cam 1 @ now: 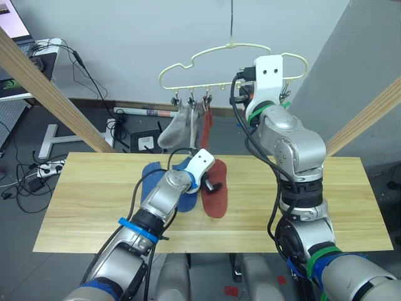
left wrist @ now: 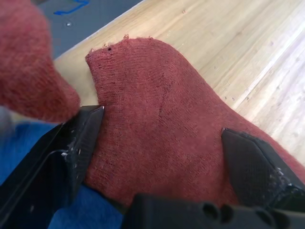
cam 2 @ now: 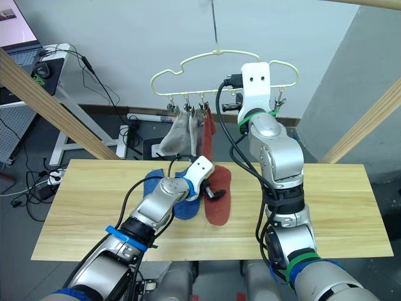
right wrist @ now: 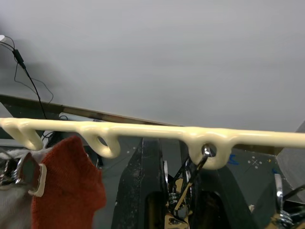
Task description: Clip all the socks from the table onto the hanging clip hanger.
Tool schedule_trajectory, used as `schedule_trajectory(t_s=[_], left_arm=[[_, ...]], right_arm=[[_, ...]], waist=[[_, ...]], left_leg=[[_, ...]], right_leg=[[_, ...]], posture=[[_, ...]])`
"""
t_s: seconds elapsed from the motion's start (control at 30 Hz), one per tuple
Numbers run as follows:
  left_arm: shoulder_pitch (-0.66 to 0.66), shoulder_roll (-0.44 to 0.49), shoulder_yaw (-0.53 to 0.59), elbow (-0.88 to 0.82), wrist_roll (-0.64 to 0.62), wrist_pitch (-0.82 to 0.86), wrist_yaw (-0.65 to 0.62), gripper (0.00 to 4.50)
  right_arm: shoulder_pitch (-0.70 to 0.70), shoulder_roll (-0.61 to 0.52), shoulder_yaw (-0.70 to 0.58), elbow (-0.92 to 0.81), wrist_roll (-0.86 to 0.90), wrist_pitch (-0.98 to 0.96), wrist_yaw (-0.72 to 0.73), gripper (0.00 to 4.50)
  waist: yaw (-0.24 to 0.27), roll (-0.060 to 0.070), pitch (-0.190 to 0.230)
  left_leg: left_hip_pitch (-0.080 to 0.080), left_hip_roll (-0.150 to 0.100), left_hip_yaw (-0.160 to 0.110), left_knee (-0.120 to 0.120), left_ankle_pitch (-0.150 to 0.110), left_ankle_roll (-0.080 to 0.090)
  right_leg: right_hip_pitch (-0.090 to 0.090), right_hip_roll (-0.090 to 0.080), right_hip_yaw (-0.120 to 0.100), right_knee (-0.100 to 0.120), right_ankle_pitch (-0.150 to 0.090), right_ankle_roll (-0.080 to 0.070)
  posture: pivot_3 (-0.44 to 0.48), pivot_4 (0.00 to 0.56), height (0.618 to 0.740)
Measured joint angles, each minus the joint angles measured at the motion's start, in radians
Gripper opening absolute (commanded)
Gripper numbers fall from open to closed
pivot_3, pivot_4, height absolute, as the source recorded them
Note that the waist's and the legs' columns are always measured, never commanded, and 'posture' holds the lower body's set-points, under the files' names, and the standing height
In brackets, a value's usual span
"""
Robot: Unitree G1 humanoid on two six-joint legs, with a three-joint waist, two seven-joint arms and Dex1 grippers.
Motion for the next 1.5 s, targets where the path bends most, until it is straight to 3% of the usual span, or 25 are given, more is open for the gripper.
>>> schedule_trajectory(t_s=[0.07,0.17,0.57,0.77,0.87,1.03,1.5], left_arm=[[-0.001,-0.005,0.0,0.001,0.006,0.0,-0.012,4.48],[0.0,-0.008,0.002,0.003,0.009,-0.002,-0.019,3.96],[0.012,-0.011,0.011,-0.008,0.011,0.001,-0.039,0.6],[0.05,-0.019,0.028,-0.059,-0.036,0.011,-0.11,0.6],[0.05,-0.065,0.081,-0.084,-0.095,0.045,-0.119,0.6],[-0.068,-0.173,0.261,-0.141,-0.256,0.14,-0.079,0.6],[-0.194,-0.236,0.377,-0.06,-0.372,0.172,-0.015,0.6]], right_arm=[[0.0,-0.001,-0.004,-0.003,0.0,0.002,-0.001,0.16],[0.0,-0.001,-0.006,-0.009,0.0,0.007,-0.002,0.16],[0.005,0.001,-0.007,-0.021,0.0,0.02,-0.004,0.16],[0.005,0.005,-0.014,-0.024,0.005,0.025,-0.003,0.16],[0.005,0.013,-0.026,-0.026,0.009,0.034,-0.003,0.16],[-0.017,0.055,-0.081,-0.04,0.039,0.097,-0.021,0.16],[-0.052,0.082,-0.144,-0.067,0.054,0.177,-0.045,0.16]], waist=[[-0.001,0.0,0.0],[-0.002,0.0,0.0],[-0.003,0.0,0.0],[-0.002,0.0,0.0],[-0.001,0.0,0.0],[-0.002,0.0,0.0],[-0.004,0.0,0.0]], left_leg=[[0.0,0.0,0.0,0.0,0.0,0.0],[0.0,0.0,0.0,0.0,0.0,0.0],[0.001,0.0,0.0,0.0,0.0,0.0],[0.0,0.001,0.0,0.0,0.0,0.0],[0.0,0.0,0.0,0.0,0.0,0.0],[0.0,0.0,-0.001,0.001,0.0,0.0],[0.0,0.0,-0.001,-0.001,0.0,0.0]], right_leg=[[0.0,0.0,0.0,0.0,0.0,0.0],[0.0,0.0,0.0,0.0,0.0,0.0],[0.0,0.0,0.0,0.001,0.0,0.0],[0.0,0.0,0.0,0.0,0.0,0.0],[0.0,0.0,0.0,0.0,0.0,0.0],[0.0,0.0,-0.001,0.001,0.0,0.0],[0.0,0.0,-0.001,-0.001,0.0,0.0]], posture=[[-0.004,0.315,0.74],[-0.004,0.315,0.74],[0.001,0.321,0.74],[0.005,0.323,0.74],[0.006,0.324,0.74],[0.001,0.326,0.74],[-0.01,0.322,0.74]])
